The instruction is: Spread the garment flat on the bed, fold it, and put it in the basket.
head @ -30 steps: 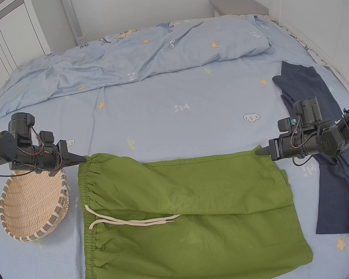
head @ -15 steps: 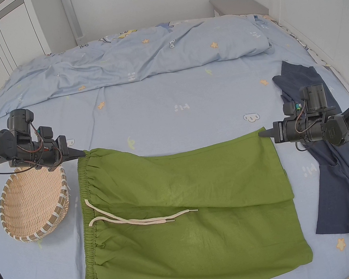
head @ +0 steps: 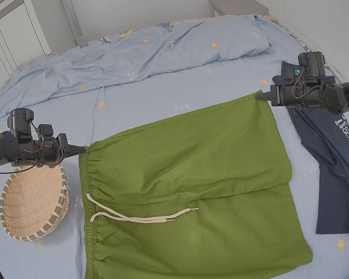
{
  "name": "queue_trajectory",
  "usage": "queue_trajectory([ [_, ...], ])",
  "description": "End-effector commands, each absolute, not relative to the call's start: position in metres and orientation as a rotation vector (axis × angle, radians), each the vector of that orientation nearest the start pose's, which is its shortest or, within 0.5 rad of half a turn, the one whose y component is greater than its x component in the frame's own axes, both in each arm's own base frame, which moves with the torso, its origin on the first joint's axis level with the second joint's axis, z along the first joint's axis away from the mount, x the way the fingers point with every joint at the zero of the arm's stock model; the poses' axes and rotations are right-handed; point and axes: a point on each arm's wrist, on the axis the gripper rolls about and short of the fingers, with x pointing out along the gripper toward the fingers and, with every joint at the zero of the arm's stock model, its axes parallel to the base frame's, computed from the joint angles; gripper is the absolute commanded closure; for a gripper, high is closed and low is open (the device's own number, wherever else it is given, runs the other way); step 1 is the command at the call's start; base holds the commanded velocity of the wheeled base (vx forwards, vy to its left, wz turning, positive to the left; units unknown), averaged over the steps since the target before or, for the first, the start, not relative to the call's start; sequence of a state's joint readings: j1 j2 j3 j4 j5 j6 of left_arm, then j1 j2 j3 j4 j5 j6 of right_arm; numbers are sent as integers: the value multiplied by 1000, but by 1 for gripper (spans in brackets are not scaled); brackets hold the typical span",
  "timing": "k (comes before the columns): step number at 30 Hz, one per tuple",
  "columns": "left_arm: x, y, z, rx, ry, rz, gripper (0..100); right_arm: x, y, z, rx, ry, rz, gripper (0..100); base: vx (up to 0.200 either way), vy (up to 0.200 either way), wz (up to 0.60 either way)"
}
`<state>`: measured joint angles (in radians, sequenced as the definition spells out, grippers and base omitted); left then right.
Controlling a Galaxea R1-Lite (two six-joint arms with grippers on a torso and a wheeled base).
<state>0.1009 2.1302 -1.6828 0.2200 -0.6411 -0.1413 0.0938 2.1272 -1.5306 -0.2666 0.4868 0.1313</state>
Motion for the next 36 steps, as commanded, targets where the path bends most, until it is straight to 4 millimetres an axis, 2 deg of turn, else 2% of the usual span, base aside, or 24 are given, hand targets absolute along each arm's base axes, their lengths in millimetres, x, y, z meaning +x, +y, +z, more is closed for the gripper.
queue_trajectory([
  [1, 431, 32, 180, -375, 652, -473, 100, 455, 57, 190, 184, 336, 565, 100, 0, 0, 0],
  [10, 438, 41, 174, -369, 622, -456, 100, 475, 71, 198, 167, 323, 565, 100, 0, 0, 0],
  [16, 441, 41, 169, -368, 618, -456, 100, 477, 73, 197, 165, 321, 567, 100, 0, 0, 0],
  [18, 443, 41, 168, -368, 618, -456, 100, 481, 74, 187, 168, 341, 565, 100, 0, 0, 0],
  [27, 446, 41, 164, -369, 624, -455, 100, 486, 76, 174, 167, 366, 551, 100, 0, 0, 0],
  [28, 446, 41, 164, -368, 621, -456, 0, 487, 77, 170, 167, 374, 549, 0, 0, 0, 0],
  [36, 447, 38, 167, -354, 591, -467, 0, 486, 75, 171, 171, 376, 545, 0, 0, 0, 0],
])
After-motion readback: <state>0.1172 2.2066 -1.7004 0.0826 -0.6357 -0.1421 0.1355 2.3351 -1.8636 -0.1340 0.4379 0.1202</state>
